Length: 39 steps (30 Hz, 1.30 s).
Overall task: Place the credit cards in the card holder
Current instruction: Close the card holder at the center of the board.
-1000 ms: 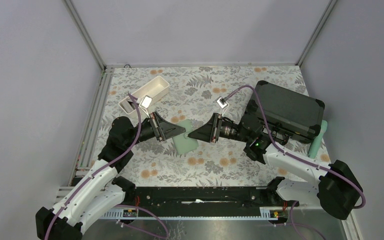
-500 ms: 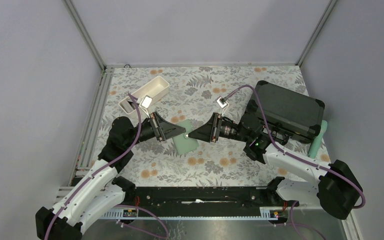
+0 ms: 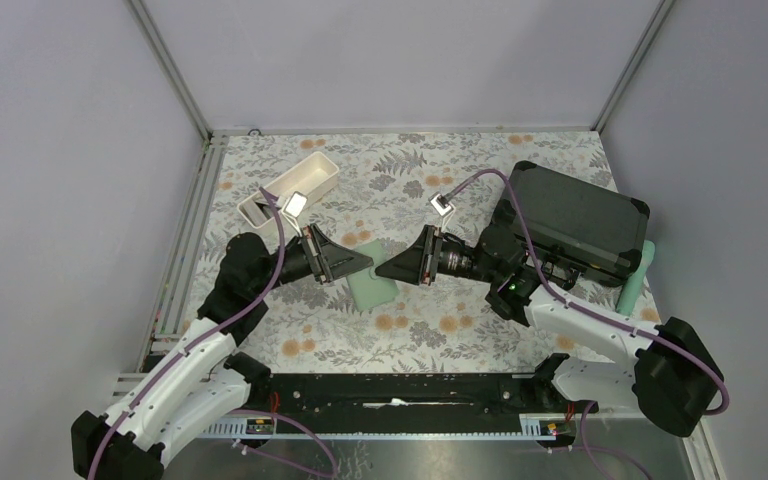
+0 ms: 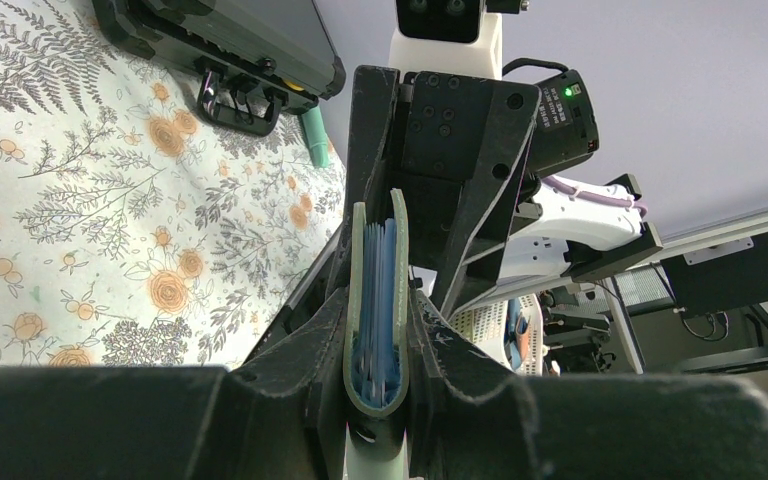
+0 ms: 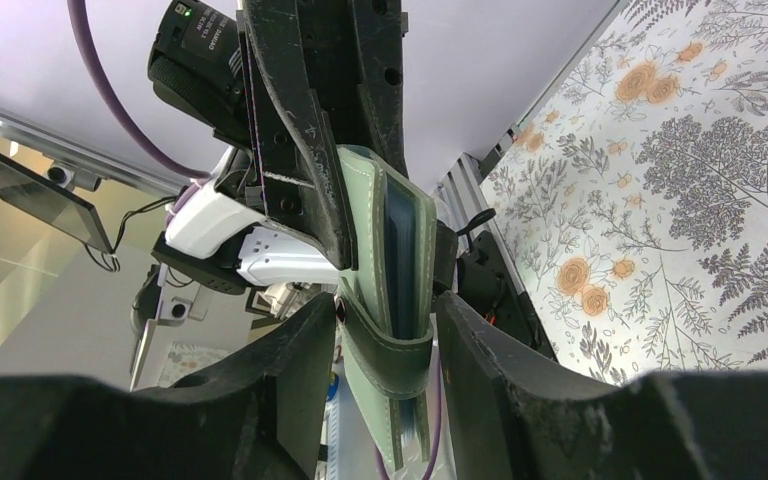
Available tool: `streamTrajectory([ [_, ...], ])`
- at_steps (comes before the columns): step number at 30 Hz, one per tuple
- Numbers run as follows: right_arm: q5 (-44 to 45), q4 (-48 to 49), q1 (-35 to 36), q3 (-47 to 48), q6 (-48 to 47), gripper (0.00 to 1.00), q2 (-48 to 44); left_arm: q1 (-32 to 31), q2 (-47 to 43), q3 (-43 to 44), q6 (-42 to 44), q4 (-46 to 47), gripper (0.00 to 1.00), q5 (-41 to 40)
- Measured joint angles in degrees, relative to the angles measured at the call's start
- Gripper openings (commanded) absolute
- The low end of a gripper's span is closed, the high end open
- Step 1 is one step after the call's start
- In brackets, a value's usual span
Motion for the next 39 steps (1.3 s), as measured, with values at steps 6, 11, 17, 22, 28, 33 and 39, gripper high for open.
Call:
streamTrajectory([
  [6,-0.3,0.0,0.0,0.4,0.0,0.47,0.3,-0.1,0.0,0.0,0.0,0.0,0.00,0.0],
  [11,-0.4,0.0,0.0,0.4,0.0,0.45,0.3,-0.1,0.0,0.0,0.0,0.0,0.00,0.0],
  [17,-0.4,0.0,0.0,0.4,0.0,0.40,0.3,-0.2,0.5,0.0,-0.8,0.5,0.00,0.0],
  [22,-0.3,0.0,0.0,0.4,-0.4,0.32,0.3,-0.2,0.7,0.0,-1.5,0.7,0.00,0.0],
  [28,-0.3,0.0,0.0,0.4,-1.1,0.20,0.3,-0.2,0.7,0.0,-1.7,0.7,0.00,0.0],
  [33,-0.2,-0.7,0.0,0.4,-2.4,0.14,0.2,-0.2,0.7,0.0,-1.7,0.4,0.00,0.0],
  [39,0.6,-2.8,0.2,1.0,-4.8,0.07,0.0,-0.2,1.0,0.0,-1.7,0.2,0.00,-0.1],
])
